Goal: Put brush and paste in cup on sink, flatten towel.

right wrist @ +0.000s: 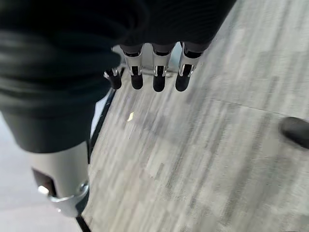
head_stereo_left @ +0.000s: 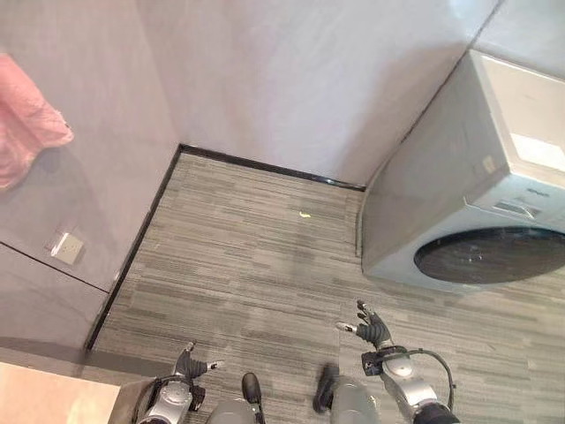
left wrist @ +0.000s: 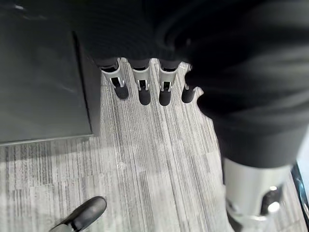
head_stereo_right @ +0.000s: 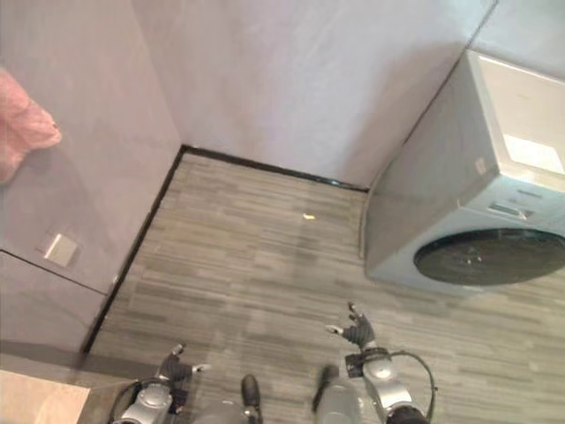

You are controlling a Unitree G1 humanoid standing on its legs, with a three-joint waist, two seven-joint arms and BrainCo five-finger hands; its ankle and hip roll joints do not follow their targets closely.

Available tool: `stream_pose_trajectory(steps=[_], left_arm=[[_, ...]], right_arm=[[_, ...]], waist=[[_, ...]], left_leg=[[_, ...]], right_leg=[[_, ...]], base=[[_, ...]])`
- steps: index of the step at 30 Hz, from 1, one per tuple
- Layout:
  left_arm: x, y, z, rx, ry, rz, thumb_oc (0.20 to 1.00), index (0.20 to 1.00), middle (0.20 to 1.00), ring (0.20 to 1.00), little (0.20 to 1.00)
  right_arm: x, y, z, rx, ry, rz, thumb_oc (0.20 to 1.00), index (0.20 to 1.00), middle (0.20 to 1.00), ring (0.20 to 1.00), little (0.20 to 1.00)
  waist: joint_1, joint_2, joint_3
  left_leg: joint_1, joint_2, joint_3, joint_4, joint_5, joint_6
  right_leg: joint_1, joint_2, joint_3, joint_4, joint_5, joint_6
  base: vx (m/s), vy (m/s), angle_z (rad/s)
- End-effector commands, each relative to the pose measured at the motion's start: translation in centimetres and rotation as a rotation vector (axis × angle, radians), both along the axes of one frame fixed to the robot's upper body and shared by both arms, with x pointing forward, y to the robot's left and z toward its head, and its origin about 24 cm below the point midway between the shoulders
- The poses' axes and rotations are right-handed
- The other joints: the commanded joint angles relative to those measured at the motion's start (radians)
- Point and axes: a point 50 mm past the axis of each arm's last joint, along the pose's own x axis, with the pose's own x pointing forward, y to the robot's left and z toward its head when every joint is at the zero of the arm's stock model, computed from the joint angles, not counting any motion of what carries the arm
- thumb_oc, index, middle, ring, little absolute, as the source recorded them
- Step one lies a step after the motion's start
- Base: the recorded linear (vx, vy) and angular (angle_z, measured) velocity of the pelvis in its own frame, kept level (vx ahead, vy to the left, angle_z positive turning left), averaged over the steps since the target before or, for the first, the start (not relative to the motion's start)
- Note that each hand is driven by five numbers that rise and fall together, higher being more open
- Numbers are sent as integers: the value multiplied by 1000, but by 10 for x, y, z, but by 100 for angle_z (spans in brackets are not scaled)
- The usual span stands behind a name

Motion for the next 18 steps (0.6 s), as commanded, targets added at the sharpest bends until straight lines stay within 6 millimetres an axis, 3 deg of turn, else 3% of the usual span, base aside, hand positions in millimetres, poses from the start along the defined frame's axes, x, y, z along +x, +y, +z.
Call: stream_pose_trajectory(steps=[1, 4, 7, 8, 9, 11, 12, 13, 14, 17, 18], left_arm=[[6, 31, 12, 102, -44, 45, 1000, 1000, 1000, 1000, 1000], [-2, 30, 7, 81, -20, 85, 1000, 1000, 1000, 1000, 1000], [-6, 32, 6, 67, -21, 130, 1000, 1000, 1000, 1000, 1000], [-6, 33, 6, 71, -24, 139, 1000, 1000, 1000, 1000, 1000], [-6, 33, 6, 71, -24, 139, 1000, 1000, 1000, 1000, 1000], [-4, 36, 8, 70, -42, 164, 1000, 1000, 1000, 1000, 1000], [-4, 36, 9, 70, -42, 164, 1000, 1000, 1000, 1000, 1000], [4, 36, 12, 69, -72, 159, 1000, 1000, 1000, 1000, 1000], [11, 34, 16, 67, -99, 150, 1000, 1000, 1000, 1000, 1000], [23, 34, 23, 65, -146, 152, 1000, 1000, 1000, 1000, 1000], [28, 32, 25, 56, -167, 154, 1000, 1000, 1000, 1000, 1000]], right_arm=[[8, -11, 12, -1, -82, -58, 1000, 1000, 1000, 1000, 1000], [3, -14, 7, -9, -53, -63, 1000, 1000, 1000, 1000, 1000], [6, -15, 9, -15, -64, -48, 1000, 1000, 1000, 1000, 1000], [10, -13, 13, -2, -84, -35, 1000, 1000, 1000, 1000, 1000], [10, -13, 13, -2, -84, -35, 1000, 1000, 1000, 1000, 1000], [10, -20, 18, -17, -107, -29, 1000, 1000, 1000, 1000, 1000], [10, -20, 18, -17, -107, -29, 1000, 1000, 1000, 1000, 1000], [10, -24, 20, -28, -116, -36, 1000, 1000, 1000, 1000, 1000], [10, -28, 20, -41, -115, -43, 1000, 1000, 1000, 1000, 1000], [8, -38, 20, -76, -103, -61, 1000, 1000, 1000, 1000, 1000], [6, -43, 19, -88, -95, -76, 1000, 1000, 1000, 1000, 1000]], waist=[[1, -5, -12], [-1, -8, -18], [2, -16, -12], [5, -22, -5], [4, -22, -4], [10, -37, 13], [8, -35, 12], [20, -47, 30], [28, -55, 47], [32, -64, 60], [31, -63, 59]], left_leg=[[-54, 28, -54, 67, -12, -56], [-49, 23, -86, 104, -44, -70], [-52, 52, -112, 157, -54, -89], [-62, 72, -128, 217, -50, -107], [-62, 74, -129, 219, -52, -108], [-131, 115, -143, 408, 24, -142], [-137, 117, -147, 415, 21, -143], [-190, 125, -150, 503, 64, -153], [-231, 128, -146, 577, 73, -155], [-291, 146, -99, 622, 78, -159], [-313, 160, -61, 571, 75, -158]], right_leg=[[97, 27, 24, -52, 103, 16], [118, 58, 46, -133, 80, 8], [107, 93, 73, -117, 41, -7], [111, 129, 73, -105, 1, -37], [111, 130, 72, -105, 1, -38], [153, 170, 45, -120, -37, -85], [152, 172, 42, -121, -37, -86], [169, 178, 34, -130, -42, -100], [184, 182, 20, -136, -49, -111], [209, 187, -6, -147, -70, -121], [222, 185, -23, -160, -76, -120]], base=[[304, -48, 57], [364, -98, 23], [336, -170, -11], [194, -144, 1], [381, -304, 12], [250, -265, 15], [103, -215, 13], [81, -195, 20], [80, -193, 17], [140, -129, 10], [301, -37, 32]])
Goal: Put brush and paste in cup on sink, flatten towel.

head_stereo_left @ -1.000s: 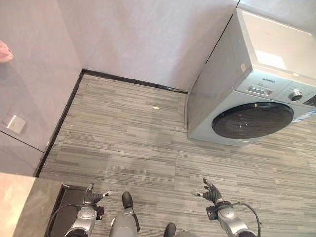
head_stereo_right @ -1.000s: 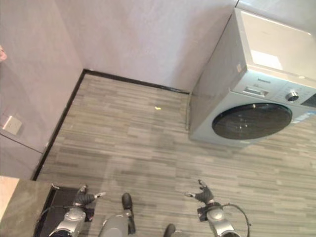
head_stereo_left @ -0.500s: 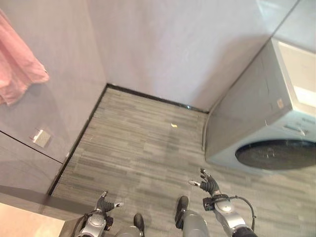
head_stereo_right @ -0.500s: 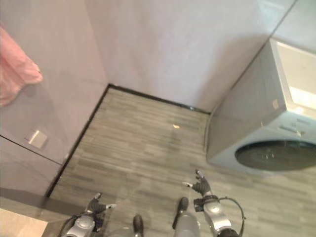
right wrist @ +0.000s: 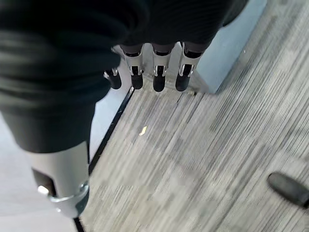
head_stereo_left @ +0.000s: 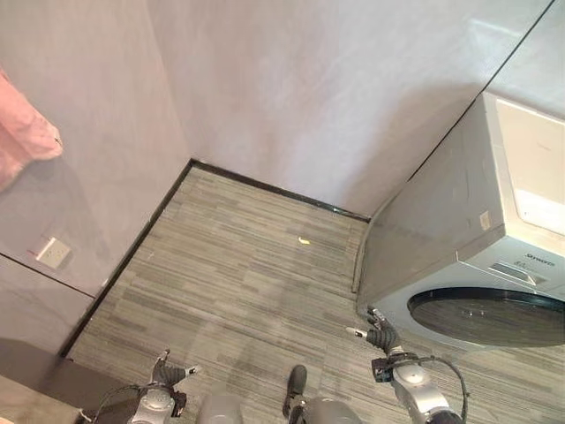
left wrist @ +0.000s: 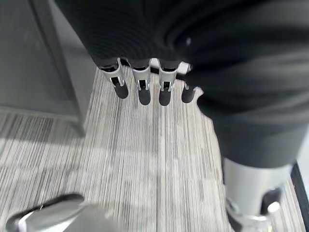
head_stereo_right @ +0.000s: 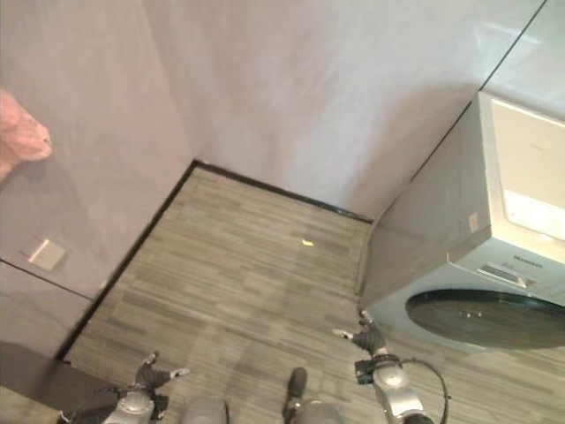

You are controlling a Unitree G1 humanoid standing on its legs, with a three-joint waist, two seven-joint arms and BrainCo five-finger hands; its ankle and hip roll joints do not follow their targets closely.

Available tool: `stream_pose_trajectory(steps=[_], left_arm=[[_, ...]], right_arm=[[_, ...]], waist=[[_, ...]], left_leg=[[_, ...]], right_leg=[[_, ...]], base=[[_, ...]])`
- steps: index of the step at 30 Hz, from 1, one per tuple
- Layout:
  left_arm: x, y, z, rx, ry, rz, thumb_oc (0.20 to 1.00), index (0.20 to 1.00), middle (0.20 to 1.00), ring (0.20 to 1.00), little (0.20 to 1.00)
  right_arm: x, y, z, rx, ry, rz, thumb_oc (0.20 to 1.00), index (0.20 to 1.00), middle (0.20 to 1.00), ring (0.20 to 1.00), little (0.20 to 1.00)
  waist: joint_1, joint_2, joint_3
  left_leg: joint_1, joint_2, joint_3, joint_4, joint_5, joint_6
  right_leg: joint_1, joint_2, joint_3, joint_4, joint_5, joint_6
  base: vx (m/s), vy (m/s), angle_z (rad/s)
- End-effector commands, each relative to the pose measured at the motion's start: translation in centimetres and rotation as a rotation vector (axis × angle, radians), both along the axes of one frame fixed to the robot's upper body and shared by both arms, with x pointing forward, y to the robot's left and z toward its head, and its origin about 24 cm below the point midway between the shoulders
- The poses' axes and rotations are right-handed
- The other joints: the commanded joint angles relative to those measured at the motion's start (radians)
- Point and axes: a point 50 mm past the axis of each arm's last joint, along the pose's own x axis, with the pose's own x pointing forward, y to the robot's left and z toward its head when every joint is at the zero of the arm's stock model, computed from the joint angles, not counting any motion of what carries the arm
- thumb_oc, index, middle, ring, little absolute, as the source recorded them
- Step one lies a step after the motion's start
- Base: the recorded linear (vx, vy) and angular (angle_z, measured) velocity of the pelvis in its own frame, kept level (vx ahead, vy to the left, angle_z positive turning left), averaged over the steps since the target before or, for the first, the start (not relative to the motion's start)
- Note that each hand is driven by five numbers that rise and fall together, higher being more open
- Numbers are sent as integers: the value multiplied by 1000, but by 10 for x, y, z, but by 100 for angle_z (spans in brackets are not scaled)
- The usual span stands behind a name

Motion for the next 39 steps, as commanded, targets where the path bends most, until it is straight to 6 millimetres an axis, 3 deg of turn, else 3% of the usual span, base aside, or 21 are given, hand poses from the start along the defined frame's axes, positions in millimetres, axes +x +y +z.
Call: stream_pose_trajectory(steps=[1, 3, 4, 5, 9, 11, 14, 15, 18, 21, 24, 28, 31, 39], left_arm=[[35, 1, 23, 2, -181, 8, 1000, 1000, 1000, 1000, 1000], [36, 0, 24, 6, -186, -2, 1000, 1000, 1000, 1000, 1000], [36, -1, 23, 5, -185, -3, 1000, 1000, 1000, 1000, 1000], [37, -3, 23, 2, -187, -17, 1000, 1000, 1000, 1000, 1000], [34, -5, 22, -13, -179, -33, 1000, 1000, 1000, 1000, 1000], [26, -3, 18, -10, -155, -26, 1000, 1000, 1000, 1000, 1000], [25, -2, 17, -12, -150, -17, 1000, 1000, 1000, 1000, 1000], [15, 4, 13, -13, -116, 13, 1000, 1000, 1000, 1000, 1000], [14, 5, 12, -4, -96, -3, 1000, 1000, 1000, 1000, 1000], [18, 3, 14, 17, -88, -53, 1000, 1000, 1000, 1000, 1000], [19, 1, 12, 21, -79, -67, 1000, 1000, 1000, 1000, 1000], [32, -8, 17, 36, -109, -136, 1000, 1000, 1000, 1000, 1000], [37, -16, 20, 41, -133, -200, 1000, 1000, 1000, 1000, 1000], [25, -23, 11, 82, -62, -307, 1000, 1000, 1000, 1000, 1000]], right_arm=[[5, -27, 16, -64, -88, -73, 1000, 1000, 1000, 1000, 1000], [-2, -28, 12, -51, -72, -86, 1000, 1000, 1000, 1000, 1000], [-2, -28, 12, -51, -71, -87, 1000, 1000, 1000, 1000, 1000], [-5, -29, 12, -45, -72, -83, 1000, 1000, 1000, 1000, 1000], [-4, -24, 11, -36, -66, -54, 1000, 1000, 1000, 1000, 1000], [-2, -16, 9, -20, -60, -35, 1000, 1000, 1000, 1000, 1000], [0, -13, 9, -18, -59, -27, 1000, 1000, 1000, 1000, 1000], [1, -3, 6, 15, -53, -31, 1000, 1000, 1000, 1000, 1000], [1, 8, 3, 30, -40, -5, 1000, 1000, 1000, 1000, 1000], [1, 16, 1, 50, -35, -14, 1000, 1000, 1000, 1000, 1000], [2, 15, 3, 53, -50, -31, 1000, 1000, 1000, 1000, 1000], [1, 8, 4, 45, -63, -60, 1000, 1000, 1000, 1000, 1000], [3, 2, 5, 24, -63, -73, 1000, 1000, 1000, 1000, 1000], [9, -3, 11, 3, -86, -56, 1000, 1000, 1000, 1000, 1000]], waist=[[-2, 1, 43], [7, 19, 28], [7, 18, 28], [4, 28, 16], [2, 40, 6], [14, 41, -7], [22, 34, -10], [32, 2, -23], [30, -13, -23], [0, 18, -16], [-20, 27, -20], [-39, 34, -32], [-49, 33, -44], [-51, 29, -32]], left_leg=[[3, -26, 197, -355, 57, 93], [-25, -22, 218, -534, 130, 61], [-20, -25, 226, -556, 157, 68], [-41, 16, 270, -703, 215, 39], [-3, 33, 335, -751, 250, 37], [21, 22, 335, -744, 268, 48], [15, 13, 332, -703, 255, 54], [27, -10, 367, -647, 198, 90], [82, -57, 377, -667, 146, 138], [179, -71, 352, -742, 132, 177], [209, -81, 326, -759, 125, 175], [210, -99, 245, -763, 115, 164], [221, -106, 182, -760, 96, 140], [230, -147, -59, -756, 69, 113]], right_leg=[[95, -53, -32, 40, -69, 141], [119, -37, -39, 13, -80, 163], [115, -39, -47, 11, -71, 159], [152, -38, -61, -3, -88, 178], [203, -39, -84, 27, -121, 190], [216, -48, -80, 63, -149, 190], [221, -61, -75, 83, -154, 192], [200, -124, -68, 202, -115, 221], [131, -198, -63, 430, 5, 275], [26, -219, -69, 609, 113, 283], [3, -237, -80, 575, 125, 279], [1, -239, -91, 449, 96, 266], [-12, -248, -50, 305, 91, 265], [-43, -258, 63, 42, 185, 300]], base=[[330, 34, 55], [311, 85, 64], [374, 162, 47], [193, 126, 29], [330, 164, 17], [292, 226, -2], [166, 174, -24], [290, 406, -2], [233, 405, 7], [178, 308, 52], [147, 112, 65], [134, 33, 87], [152, -49, 108], [179, -107, 116]])
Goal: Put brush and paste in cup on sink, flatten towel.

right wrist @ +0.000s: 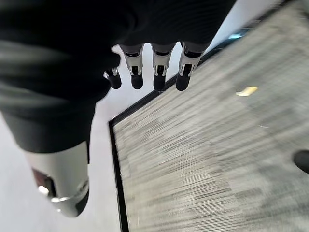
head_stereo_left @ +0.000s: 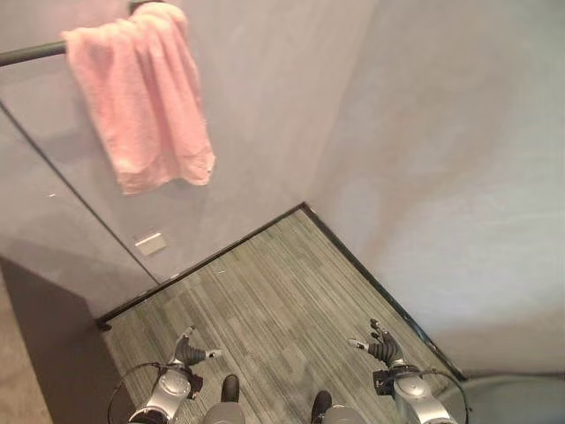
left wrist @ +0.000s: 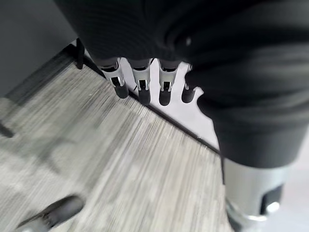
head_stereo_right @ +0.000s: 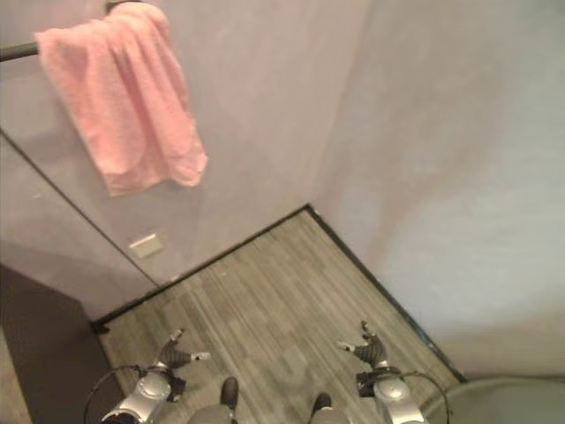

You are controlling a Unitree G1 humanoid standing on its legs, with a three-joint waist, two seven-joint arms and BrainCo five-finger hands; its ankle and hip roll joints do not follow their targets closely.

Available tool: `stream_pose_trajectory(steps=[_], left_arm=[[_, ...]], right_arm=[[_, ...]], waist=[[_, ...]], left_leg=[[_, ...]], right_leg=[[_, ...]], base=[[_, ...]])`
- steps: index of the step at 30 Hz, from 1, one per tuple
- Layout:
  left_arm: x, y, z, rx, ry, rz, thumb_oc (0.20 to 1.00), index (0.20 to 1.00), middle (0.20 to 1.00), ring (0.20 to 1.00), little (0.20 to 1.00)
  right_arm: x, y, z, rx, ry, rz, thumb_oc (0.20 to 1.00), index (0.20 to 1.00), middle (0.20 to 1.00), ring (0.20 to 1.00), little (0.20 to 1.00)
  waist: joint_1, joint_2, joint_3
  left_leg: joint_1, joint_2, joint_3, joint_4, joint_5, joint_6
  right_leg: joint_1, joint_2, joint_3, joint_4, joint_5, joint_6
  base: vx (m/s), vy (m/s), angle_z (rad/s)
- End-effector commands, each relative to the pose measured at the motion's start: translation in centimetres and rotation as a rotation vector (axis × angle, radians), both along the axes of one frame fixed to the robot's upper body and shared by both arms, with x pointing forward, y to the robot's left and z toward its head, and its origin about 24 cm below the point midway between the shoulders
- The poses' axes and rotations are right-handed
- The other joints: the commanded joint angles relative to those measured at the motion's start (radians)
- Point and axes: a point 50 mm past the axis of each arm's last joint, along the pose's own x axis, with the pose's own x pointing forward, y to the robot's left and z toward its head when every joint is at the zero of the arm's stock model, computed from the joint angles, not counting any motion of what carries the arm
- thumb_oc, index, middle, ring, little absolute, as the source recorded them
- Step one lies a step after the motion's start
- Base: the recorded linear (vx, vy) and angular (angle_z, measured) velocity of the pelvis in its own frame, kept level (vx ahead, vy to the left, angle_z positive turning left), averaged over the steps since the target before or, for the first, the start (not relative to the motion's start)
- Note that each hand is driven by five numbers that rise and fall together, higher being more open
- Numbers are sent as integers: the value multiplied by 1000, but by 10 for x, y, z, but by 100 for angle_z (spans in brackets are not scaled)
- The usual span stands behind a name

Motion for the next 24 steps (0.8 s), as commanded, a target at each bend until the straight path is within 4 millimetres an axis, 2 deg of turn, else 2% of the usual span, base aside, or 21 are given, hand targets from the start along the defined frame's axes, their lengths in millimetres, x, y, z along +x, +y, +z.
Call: stream_pose_trajectory(steps=[1, 5, 7, 9, 11, 16, 19, 21, 24], left_arm=[[16, 17, 13, 52, -64, -7, 1000, 1000, 1000, 1000, 1000], [11, 16, 10, 47, -53, -3, 1000, 1000, 1000, 1000, 1000], [11, 16, 10, 42, -57, 2, 1000, 1000, 1000, 1000, 1000], [10, 13, 9, 31, -57, 16, 1000, 1000, 1000, 1000, 1000], [9, 12, 8, 15, -63, 36, 1000, 1000, 1000, 1000, 1000], [8, 9, 8, -7, -74, 56, 1000, 1000, 1000, 1000, 1000], [11, 7, 10, -26, -97, 74, 1000, 1000, 1000, 1000, 1000], [11, 7, 10, -31, -100, 82, 1000, 1000, 1000, 1000, 1000], [13, 8, 12, -49, -118, 114, 1000, 1000, 1000, 1000, 1000]], right_arm=[[32, 4, 24, 20, -158, -18, 1000, 1000, 1000, 1000, 1000], [34, 4, 26, 19, -174, -15, 1000, 1000, 1000, 1000, 1000], [35, 5, 28, 17, -180, 5, 1000, 1000, 1000, 1000, 1000], [34, 7, 26, 6, -170, 27, 1000, 1000, 1000, 1000, 1000], [38, 9, 29, -15, -176, 64, 1000, 1000, 1000, 1000, 1000], [45, 10, 35, -26, -204, 93, 1000, 1000, 1000, 1000, 1000], [47, 7, 38, -51, -212, 118, 1000, 1000, 1000, 1000, 1000], [48, 7, 38, -58, -209, 127, 1000, 1000, 1000, 1000, 1000], [50, 3, 38, -91, -193, 149, 1000, 1000, 1000, 1000, 1000]], waist=[[-1, -44, 51], [-5, -38, 57], [-6, -34, 60], [-1, -27, 59], [8, -19, 56], [12, -10, 56], [12, -4, 60], [11, -2, 61], [9, 5, 64]], left_leg=[[92, -95, -1, -89, 47, -80], [95, -127, -70, -76, 29, -76], [101, -141, -89, -70, 20, -73], [103, -147, -104, -59, 9, -76], [105, -134, -103, -61, 8, -86], [95, -99, -98, -58, 13, -108], [98, -68, -98, -67, 20, -127], [98, -62, -98, -66, 20, -130], [95, -43, -98, -40, 27, -144]], right_leg=[[-93, -89, 83, -181, 59, 102], [-100, -78, 119, -192, 85, 102], [-99, -68, 111, -175, 66, 102], [-82, -58, 92, -172, 20, 92], [-74, -48, 66, -177, 1, 83], [-78, -11, 66, -180, -51, 57], [-84, 28, 70, -185, -85, 32], [-88, 39, 77, -185, -91, 26], [-90, 80, 98, -191, -118, 1]], base=[[160, -92, 99], [180, -98, 99], [186, -89, 148], [179, -148, 118], [118, -154, 45], [103, -161, -3], [144, -235, -15], [123, -185, -4], [132, -183, -8]])
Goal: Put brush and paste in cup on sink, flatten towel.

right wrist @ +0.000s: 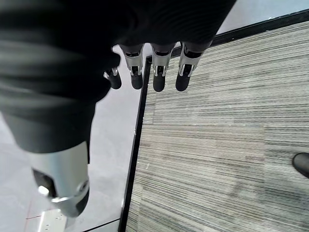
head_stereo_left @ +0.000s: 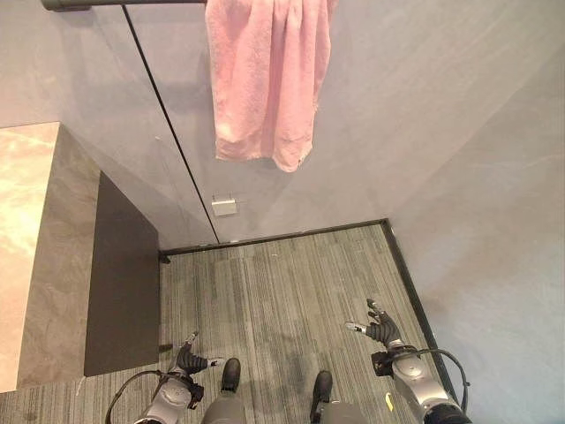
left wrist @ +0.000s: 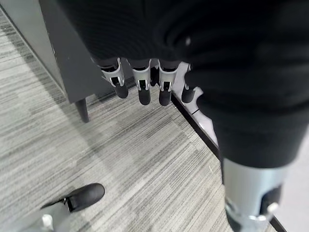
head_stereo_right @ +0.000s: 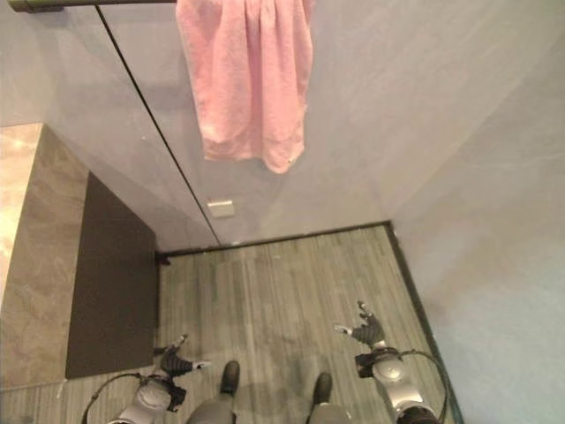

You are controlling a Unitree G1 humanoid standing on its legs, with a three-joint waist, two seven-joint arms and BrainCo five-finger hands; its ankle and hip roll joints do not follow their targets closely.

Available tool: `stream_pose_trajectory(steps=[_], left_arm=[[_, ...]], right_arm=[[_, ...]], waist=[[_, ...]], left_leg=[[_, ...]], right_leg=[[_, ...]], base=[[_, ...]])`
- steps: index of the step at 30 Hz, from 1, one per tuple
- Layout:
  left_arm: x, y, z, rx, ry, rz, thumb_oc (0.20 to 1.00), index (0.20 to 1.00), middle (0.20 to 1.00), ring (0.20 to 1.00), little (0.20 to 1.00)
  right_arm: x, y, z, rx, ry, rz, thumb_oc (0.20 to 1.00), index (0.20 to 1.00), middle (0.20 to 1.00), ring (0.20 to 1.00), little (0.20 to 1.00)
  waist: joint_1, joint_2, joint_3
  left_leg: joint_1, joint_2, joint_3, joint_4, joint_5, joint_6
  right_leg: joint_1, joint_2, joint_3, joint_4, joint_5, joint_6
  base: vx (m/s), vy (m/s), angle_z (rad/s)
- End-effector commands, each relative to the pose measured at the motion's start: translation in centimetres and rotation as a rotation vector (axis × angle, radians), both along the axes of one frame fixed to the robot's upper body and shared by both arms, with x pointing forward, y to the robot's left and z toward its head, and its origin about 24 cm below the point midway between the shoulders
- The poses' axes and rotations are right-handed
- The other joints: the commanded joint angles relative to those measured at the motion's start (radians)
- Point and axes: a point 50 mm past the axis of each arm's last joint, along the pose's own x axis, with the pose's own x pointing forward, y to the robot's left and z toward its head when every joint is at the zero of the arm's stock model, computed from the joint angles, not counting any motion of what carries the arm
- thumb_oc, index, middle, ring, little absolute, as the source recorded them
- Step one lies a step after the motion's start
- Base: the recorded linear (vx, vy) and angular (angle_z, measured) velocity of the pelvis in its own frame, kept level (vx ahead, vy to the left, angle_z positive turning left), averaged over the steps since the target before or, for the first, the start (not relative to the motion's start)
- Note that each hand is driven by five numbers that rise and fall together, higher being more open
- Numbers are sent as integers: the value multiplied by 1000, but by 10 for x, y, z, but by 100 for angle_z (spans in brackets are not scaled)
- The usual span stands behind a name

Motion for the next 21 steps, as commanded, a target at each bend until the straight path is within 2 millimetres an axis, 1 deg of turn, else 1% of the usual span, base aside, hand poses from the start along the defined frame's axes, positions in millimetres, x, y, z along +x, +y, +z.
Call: stream_pose_trajectory(steps=[1, 2, 3, 4, 5, 6, 8, 9, 11, 12, 13, 14, 16, 18, 19, 21], left_arm=[[15, -1, 8, -18, -72, 42, 1000, 1000, 1000, 1000, 1000], [18, -2, 9, -17, -78, 43, 1000, 1000, 1000, 1000, 1000], [21, -4, 9, -22, -84, 43, 1000, 1000, 1000, 1000, 1000], [32, -9, 15, -33, -113, 32, 1000, 1000, 1000, 1000, 1000], [35, -10, 15, -34, -115, 30, 1000, 1000, 1000, 1000, 1000], [36, -11, 15, -32, -114, 24, 1000, 1000, 1000, 1000, 1000], [36, -12, 15, -23, -111, 10, 1000, 1000, 1000, 1000, 1000], [36, -12, 15, -23, -110, 10, 1000, 1000, 1000, 1000, 1000], [34, -11, 14, -16, -103, 11, 1000, 1000, 1000, 1000, 1000], [33, -11, 14, -15, -99, 14, 1000, 1000, 1000, 1000, 1000], [31, -10, 12, -19, -90, 25, 1000, 1000, 1000, 1000, 1000], [30, -10, 11, -19, -86, 28, 1000, 1000, 1000, 1000, 1000], [24, -6, 8, -11, -57, 27, 1000, 1000, 1000, 1000, 1000], [20, -6, 6, -6, -40, 19, 1000, 1000, 1000, 1000, 1000], [20, -6, 6, -6, -40, 19, 1000, 1000, 1000, 1000, 1000], [18, -2, 5, -2, -31, 22, 1000, 1000, 1000, 1000, 1000]], right_arm=[[18, -10, 21, -63, -105, 57, 1000, 1000, 1000, 1000, 1000], [18, -12, 21, -60, -105, 44, 1000, 1000, 1000, 1000, 1000], [17, -16, 22, -61, -109, 27, 1000, 1000, 1000, 1000, 1000], [15, -23, 22, -64, -108, -13, 1000, 1000, 1000, 1000, 1000], [15, -23, 21, -59, -104, -23, 1000, 1000, 1000, 1000, 1000], [14, -23, 19, -58, -97, -30, 1000, 1000, 1000, 1000, 1000], [11, -22, 16, -60, -81, -39, 1000, 1000, 1000, 1000, 1000], [11, -22, 16, -60, -81, -39, 1000, 1000, 1000, 1000, 1000], [8, -21, 12, -63, -63, -36, 1000, 1000, 1000, 1000, 1000], [7, -20, 11, -67, -58, -30, 1000, 1000, 1000, 1000, 1000], [7, -19, 11, -67, -55, -24, 1000, 1000, 1000, 1000, 1000], [7, -18, 10, -67, -53, -18, 1000, 1000, 1000, 1000, 1000], [4, -16, 7, -62, -35, -8, 1000, 1000, 1000, 1000, 1000], [1, -15, 4, -61, -17, -20, 1000, 1000, 1000, 1000, 1000], [1, -15, 3, -61, -17, -20, 1000, 1000, 1000, 1000, 1000], [0, -14, 2, -42, -11, -36, 1000, 1000, 1000, 1000, 1000]], waist=[[10, 23, 24], [6, 27, 28], [-5, 31, 33], [-29, 36, 45], [-34, 34, 43], [-39, 36, 38], [-42, 46, 23], [-42, 45, 22], [-42, 49, 11], [-40, 50, 6], [-36, 46, 7], [-34, 43, 10], [-30, 42, 6], [-32, 38, -5], [-31, 37, -5], [-33, 31, -13]], left_leg=[[81, -11, 1, 74, -43, -22], [69, -13, 24, 96, -35, -27], [52, -7, 81, 117, -21, -33], [-6, 19, 255, 140, 21, -35], [-14, 17, 297, 143, 9, -26], [-15, 12, 317, 134, 6, -24], [-10, 8, 326, 81, 16, -15], [-9, 8, 326, 79, 17, -15], [-8, 7, 318, 39, 37, -14], [-14, 10, 314, 19, 50, -15], [-59, 30, 316, 25, 89, -28], [-70, 39, 327, 30, 99, -31], [-45, 37, 341, 37, 72, -16], [-42, 27, 344, 69, 46, 1], [-43, 27, 345, 70, 45, 1], [-37, 13, 356, 110, 6, 26]], right_leg=[[-82, 47, 35, 68, 14, -23], [-71, 49, 27, 65, 7, -26], [-58, 45, 12, 59, 2, -28], [-39, 34, -19, 54, -4, -27], [-35, 32, -29, 51, -2, -27], [-31, 34, -36, 45, -1, -27], [-28, 41, -44, 36, 3, -22], [-28, 41, -44, 36, 3, -22], [-24, 44, -36, 31, 5, -18], [-20, 45, -28, 29, 3, -15], [-2, 37, -18, 31, 0, -11], [14, 34, -8, 33, -5, -10], [24, 36, 10, 59, -27, -11], [32, 15, 29, 95, -40, -5], [31, 14, 30, 97, -40, -5], [15, -6, 65, 185, -57, 3]], base=[[105, -129, -9], [78, -97, -5], [52, -90, 3], [41, -80, 24], [53, -71, 63], [91, -45, 72], [96, -1, 43], [80, 27, 13], [120, 57, 2], [216, 150, -6], [239, 181, -5], [252, 198, -6], [186, 169, -19], [126, 157, -31], [107, 151, -20], [109, 195, -14]])
